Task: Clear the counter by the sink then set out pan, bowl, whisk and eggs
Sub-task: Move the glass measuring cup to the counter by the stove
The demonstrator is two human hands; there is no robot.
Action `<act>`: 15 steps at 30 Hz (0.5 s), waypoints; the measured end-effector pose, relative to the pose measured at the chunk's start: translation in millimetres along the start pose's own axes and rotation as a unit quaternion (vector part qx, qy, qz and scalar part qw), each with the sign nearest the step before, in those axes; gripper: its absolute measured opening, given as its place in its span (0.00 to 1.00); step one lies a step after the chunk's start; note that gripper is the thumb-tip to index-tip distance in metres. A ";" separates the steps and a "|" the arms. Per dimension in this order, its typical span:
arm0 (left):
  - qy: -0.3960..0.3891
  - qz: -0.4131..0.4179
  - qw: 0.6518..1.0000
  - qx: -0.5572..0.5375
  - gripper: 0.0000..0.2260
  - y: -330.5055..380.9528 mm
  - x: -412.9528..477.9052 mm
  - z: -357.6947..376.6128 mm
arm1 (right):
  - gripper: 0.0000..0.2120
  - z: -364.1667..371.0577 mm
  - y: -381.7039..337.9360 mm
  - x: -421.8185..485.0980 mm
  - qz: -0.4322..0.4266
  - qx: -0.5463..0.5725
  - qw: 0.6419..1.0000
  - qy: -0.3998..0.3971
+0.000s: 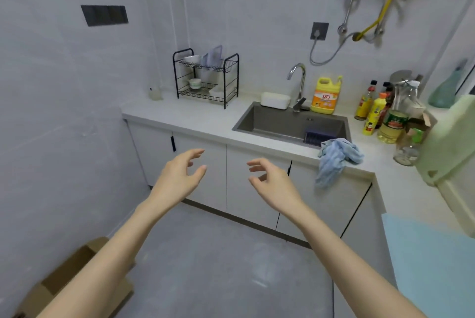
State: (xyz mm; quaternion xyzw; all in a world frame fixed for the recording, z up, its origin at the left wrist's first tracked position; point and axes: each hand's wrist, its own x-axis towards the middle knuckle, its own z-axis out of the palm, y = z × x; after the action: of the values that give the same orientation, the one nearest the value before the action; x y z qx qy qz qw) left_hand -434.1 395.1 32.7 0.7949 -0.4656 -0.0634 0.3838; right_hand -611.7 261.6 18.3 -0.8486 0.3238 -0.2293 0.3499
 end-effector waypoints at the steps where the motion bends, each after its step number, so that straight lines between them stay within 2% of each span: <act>1: 0.007 -0.010 1.000 0.000 0.20 -4.6 19.1 -0.5 | 0.17 -0.1 1.0 23.3 -0.011 -0.002 1.000 -0.010; 8: 0.051 -0.063 0.997 0.005 0.20 -43.8 112.3 -5.1 | 0.16 16.1 2.0 146.5 -0.062 -0.015 0.996 -0.062; 15: 0.078 -0.101 0.992 0.008 0.20 -111.6 188.9 -15.1 | 0.17 66.3 -4.5 259.0 -0.090 0.001 0.991 -0.096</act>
State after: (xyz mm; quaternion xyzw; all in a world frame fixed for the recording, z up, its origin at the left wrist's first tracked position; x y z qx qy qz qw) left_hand -244.5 284.7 17.0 0.8436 -0.3521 -0.0362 0.4038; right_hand -391.6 109.7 20.7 -0.8920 0.2109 -0.1775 0.3583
